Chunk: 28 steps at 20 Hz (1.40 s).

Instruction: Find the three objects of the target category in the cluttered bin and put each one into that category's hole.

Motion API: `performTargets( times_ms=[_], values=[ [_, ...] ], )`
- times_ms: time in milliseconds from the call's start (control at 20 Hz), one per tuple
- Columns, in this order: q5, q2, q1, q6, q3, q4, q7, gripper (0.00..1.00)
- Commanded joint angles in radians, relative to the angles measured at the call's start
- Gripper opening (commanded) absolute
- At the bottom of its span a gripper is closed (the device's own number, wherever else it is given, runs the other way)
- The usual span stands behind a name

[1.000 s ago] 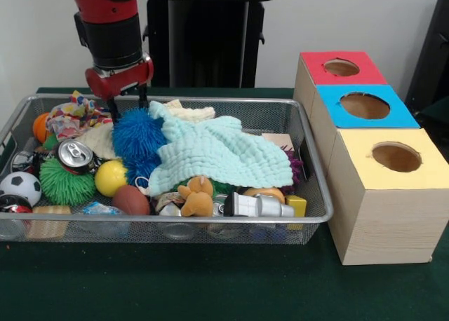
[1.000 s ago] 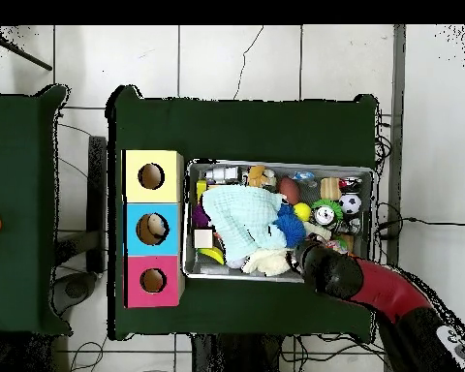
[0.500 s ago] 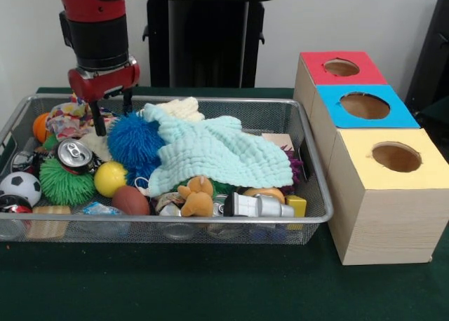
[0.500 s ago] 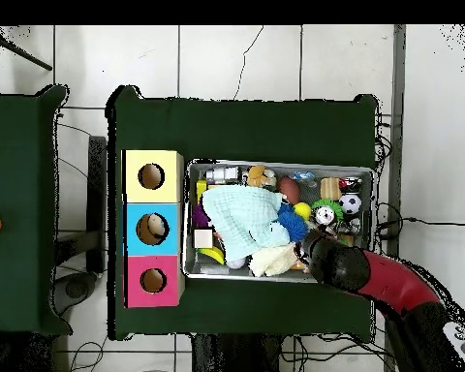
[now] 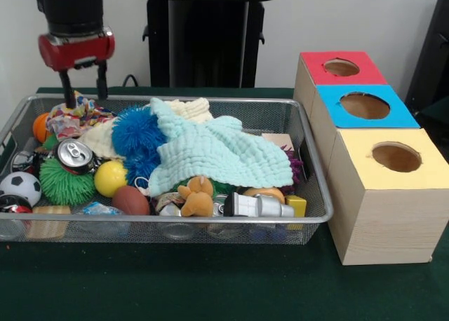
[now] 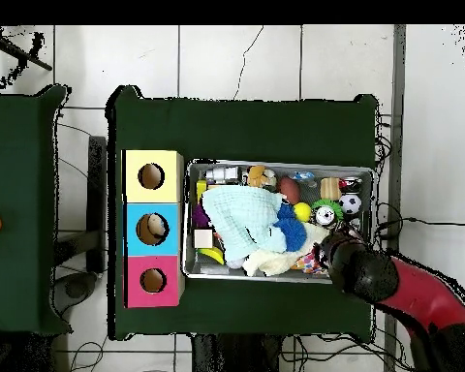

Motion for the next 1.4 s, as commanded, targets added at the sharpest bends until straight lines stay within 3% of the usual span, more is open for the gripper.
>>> performTargets(
  times_ms=[50, 100, 150, 400, 650, 800, 900, 1200, 1400],
  values=[
    [0.076, -0.192, -0.09, 0.084, -0.01, 0.241, 0.18, 1.0],
    [0.091, -0.215, -0.138, 0.022, 0.04, 0.291, 0.18, 1.0],
    [0.09, -0.222, -0.129, 0.027, 0.011, 0.298, 0.193, 1.0],
    [0.08, -0.231, -0.144, -0.041, 0.015, 0.317, 0.21, 1.0],
    [0.065, -0.24, -0.067, -0.039, -0.039, 0.263, 0.251, 1.0],
    [0.099, -0.31, -0.033, -0.01, -0.051, 0.267, 0.264, 1.0],
    [0.112, -0.309, -0.002, 0.021, -0.06, 0.259, 0.271, 1.0],
    [0.119, -0.073, 0.106, -0.044, -0.081, 0.119, 0.309, 1.0],
    [0.149, -0.002, 0.117, -0.069, -0.094, 0.059, 0.301, 1.0]
  ],
)
